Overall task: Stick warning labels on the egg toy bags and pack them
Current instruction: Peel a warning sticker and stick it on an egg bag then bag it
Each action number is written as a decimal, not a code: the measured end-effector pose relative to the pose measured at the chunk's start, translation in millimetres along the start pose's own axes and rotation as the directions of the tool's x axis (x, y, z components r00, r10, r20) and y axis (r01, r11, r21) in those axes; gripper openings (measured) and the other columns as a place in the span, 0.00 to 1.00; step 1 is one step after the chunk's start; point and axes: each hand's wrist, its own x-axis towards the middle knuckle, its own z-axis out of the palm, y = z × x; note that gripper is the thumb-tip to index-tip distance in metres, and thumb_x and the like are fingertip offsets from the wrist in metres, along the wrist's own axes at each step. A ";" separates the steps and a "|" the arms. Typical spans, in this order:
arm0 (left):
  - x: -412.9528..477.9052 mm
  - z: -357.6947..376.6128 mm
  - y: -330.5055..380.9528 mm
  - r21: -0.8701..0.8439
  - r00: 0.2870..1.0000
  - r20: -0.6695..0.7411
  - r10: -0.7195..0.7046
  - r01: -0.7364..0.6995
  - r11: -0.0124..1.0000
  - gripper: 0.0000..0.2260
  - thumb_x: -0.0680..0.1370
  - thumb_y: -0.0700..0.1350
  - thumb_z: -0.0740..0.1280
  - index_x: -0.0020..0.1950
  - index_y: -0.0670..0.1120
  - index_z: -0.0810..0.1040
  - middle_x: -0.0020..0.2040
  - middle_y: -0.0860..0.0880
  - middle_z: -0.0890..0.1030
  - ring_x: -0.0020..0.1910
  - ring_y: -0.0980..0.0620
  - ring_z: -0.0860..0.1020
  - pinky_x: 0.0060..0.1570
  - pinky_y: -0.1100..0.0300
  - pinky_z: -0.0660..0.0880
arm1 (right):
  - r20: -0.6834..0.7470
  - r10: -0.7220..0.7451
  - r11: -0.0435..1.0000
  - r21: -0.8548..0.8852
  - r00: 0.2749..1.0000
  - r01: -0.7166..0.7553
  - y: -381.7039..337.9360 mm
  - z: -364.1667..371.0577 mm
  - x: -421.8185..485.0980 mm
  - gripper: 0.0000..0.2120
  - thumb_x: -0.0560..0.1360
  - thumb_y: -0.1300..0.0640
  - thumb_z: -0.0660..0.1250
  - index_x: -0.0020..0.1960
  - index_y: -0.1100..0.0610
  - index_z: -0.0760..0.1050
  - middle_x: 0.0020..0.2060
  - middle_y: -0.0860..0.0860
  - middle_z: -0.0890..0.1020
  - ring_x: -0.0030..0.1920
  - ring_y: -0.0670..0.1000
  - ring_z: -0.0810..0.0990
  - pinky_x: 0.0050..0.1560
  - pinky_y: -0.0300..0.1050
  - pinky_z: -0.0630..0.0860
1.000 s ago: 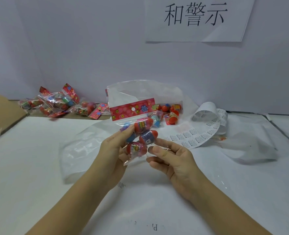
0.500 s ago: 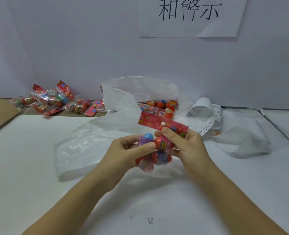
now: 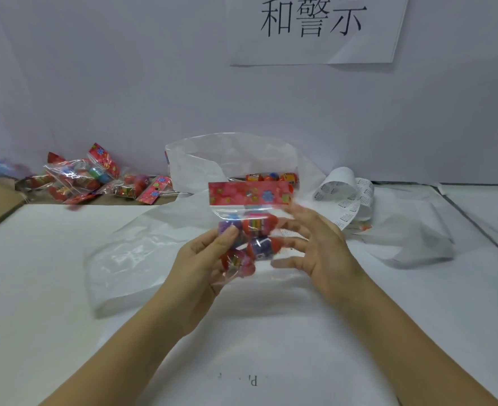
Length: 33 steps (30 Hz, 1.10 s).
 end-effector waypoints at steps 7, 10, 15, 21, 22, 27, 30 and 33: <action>1.6 0.8 2.2 -0.061 0.993 -0.110 0.051 -0.058 0.996 0.16 0.67 0.51 0.71 0.51 0.45 0.84 0.48 0.43 0.86 0.40 0.49 0.85 0.35 0.61 0.80 | 0.028 0.026 0.989 -0.150 0.999 -0.021 2.6 2.0 -3.4 0.08 0.73 0.56 0.72 0.50 0.57 0.82 0.40 0.51 0.86 0.36 0.51 0.84 0.30 0.43 0.79; 1.7 0.9 3.4 -0.057 0.991 -0.123 0.046 -0.054 0.997 0.15 0.65 0.51 0.73 0.49 0.47 0.85 0.49 0.43 0.86 0.40 0.49 0.85 0.37 0.59 0.81 | 0.039 0.024 0.987 -0.162 0.999 -0.017 2.6 0.7 -3.1 0.08 0.73 0.56 0.71 0.49 0.59 0.81 0.38 0.52 0.85 0.35 0.52 0.84 0.30 0.43 0.79; 6.7 -10.7 11.2 0.135 0.893 -0.277 0.355 -0.329 0.935 0.31 0.63 0.50 0.76 0.64 0.60 0.71 0.59 0.53 0.81 0.53 0.55 0.83 0.48 0.60 0.79 | 0.101 -0.091 0.952 -0.282 0.991 0.116 -2.0 -0.6 -2.7 0.04 0.74 0.61 0.71 0.41 0.54 0.83 0.33 0.50 0.83 0.31 0.48 0.80 0.30 0.41 0.77; 3.6 -19.5 26.8 0.359 0.938 -0.033 0.345 -0.311 0.880 0.10 0.59 0.51 0.74 0.39 0.55 0.87 0.41 0.50 0.87 0.43 0.53 0.85 0.37 0.68 0.79 | 0.322 0.079 0.907 -0.415 0.943 0.066 -7.3 0.3 -9.4 0.07 0.74 0.60 0.71 0.39 0.52 0.83 0.33 0.50 0.82 0.30 0.48 0.78 0.30 0.41 0.77; 4.3 -18.4 25.9 0.374 0.939 -0.045 0.340 -0.300 0.878 0.06 0.61 0.50 0.73 0.36 0.55 0.86 0.38 0.49 0.86 0.39 0.53 0.85 0.34 0.69 0.78 | 0.314 0.084 0.902 -0.427 0.946 0.061 -7.1 0.8 -9.4 0.06 0.74 0.59 0.71 0.40 0.52 0.83 0.33 0.49 0.82 0.29 0.48 0.78 0.30 0.41 0.77; 8.4 -19.4 23.2 0.286 0.922 -0.195 0.334 -0.272 0.919 0.06 0.63 0.49 0.72 0.36 0.49 0.85 0.34 0.50 0.85 0.32 0.54 0.82 0.33 0.61 0.77 | 0.204 0.005 0.909 -0.408 0.979 0.080 -9.6 -1.9 -5.7 0.02 0.74 0.57 0.72 0.42 0.55 0.82 0.32 0.48 0.83 0.29 0.46 0.77 0.28 0.41 0.75; 10.4 -18.0 18.9 0.288 0.914 -0.253 0.317 -0.242 0.926 0.09 0.62 0.50 0.72 0.41 0.49 0.84 0.35 0.52 0.85 0.35 0.53 0.82 0.36 0.60 0.77 | 0.168 -0.003 0.894 -0.442 0.986 0.078 -8.1 -2.4 -5.2 0.03 0.74 0.56 0.72 0.42 0.53 0.82 0.32 0.47 0.83 0.29 0.45 0.77 0.28 0.41 0.75; 8.3 -22.2 18.8 0.438 0.814 -0.301 0.498 -0.346 0.830 0.11 0.65 0.51 0.74 0.46 0.55 0.82 0.42 0.56 0.85 0.42 0.58 0.83 0.40 0.65 0.77 | 0.012 -0.124 0.922 -0.368 0.992 0.120 -6.0 -2.5 -2.0 0.04 0.75 0.60 0.70 0.41 0.55 0.81 0.31 0.47 0.82 0.28 0.45 0.76 0.26 0.41 0.75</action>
